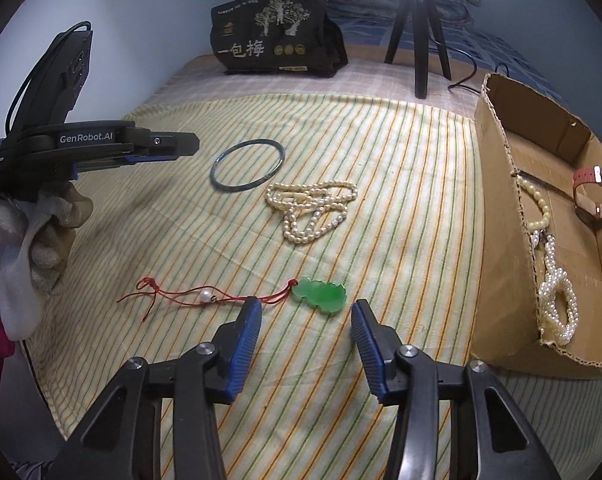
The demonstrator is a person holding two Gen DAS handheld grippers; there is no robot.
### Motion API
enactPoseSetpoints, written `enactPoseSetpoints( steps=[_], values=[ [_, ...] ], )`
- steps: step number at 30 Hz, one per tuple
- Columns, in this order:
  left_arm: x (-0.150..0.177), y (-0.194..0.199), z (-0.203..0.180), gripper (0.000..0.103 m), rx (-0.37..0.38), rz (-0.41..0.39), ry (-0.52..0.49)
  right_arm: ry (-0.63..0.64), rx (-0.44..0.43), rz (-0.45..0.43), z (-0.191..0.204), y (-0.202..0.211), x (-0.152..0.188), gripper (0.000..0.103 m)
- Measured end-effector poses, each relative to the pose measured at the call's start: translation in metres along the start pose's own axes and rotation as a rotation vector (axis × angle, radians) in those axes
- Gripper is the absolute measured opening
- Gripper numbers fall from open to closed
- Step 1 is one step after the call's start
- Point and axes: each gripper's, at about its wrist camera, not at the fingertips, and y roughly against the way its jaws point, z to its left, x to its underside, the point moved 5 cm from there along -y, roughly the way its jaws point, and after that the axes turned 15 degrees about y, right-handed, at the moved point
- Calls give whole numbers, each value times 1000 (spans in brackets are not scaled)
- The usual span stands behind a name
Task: Organize jewelry
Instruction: 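Move both tools back toward the pearl strand and black bangle, then lower right tool toward green jade pendant while left tool moves over black bangle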
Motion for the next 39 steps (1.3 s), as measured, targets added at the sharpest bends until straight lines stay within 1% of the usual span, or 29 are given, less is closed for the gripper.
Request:
enactPoseSetpoints(
  steps=[4, 6, 10, 25, 39],
  values=[
    [0, -4, -1, 38, 0, 5, 0, -3, -2, -1, 1, -2, 0, 47],
    [0, -5, -1, 34, 0, 9, -1, -3, -1, 0, 2, -3, 0, 47],
    [1, -8, -1, 33, 1, 13, -2, -12, 6, -1, 0, -3, 0, 45],
    [2, -12, -6, 33, 8, 20, -7, -28, 1, -4, -2, -4, -1, 44],
    [1, -16, -8, 33, 12, 31, -9, -17, 7, -3, -2, -6, -1, 43]
  ],
)
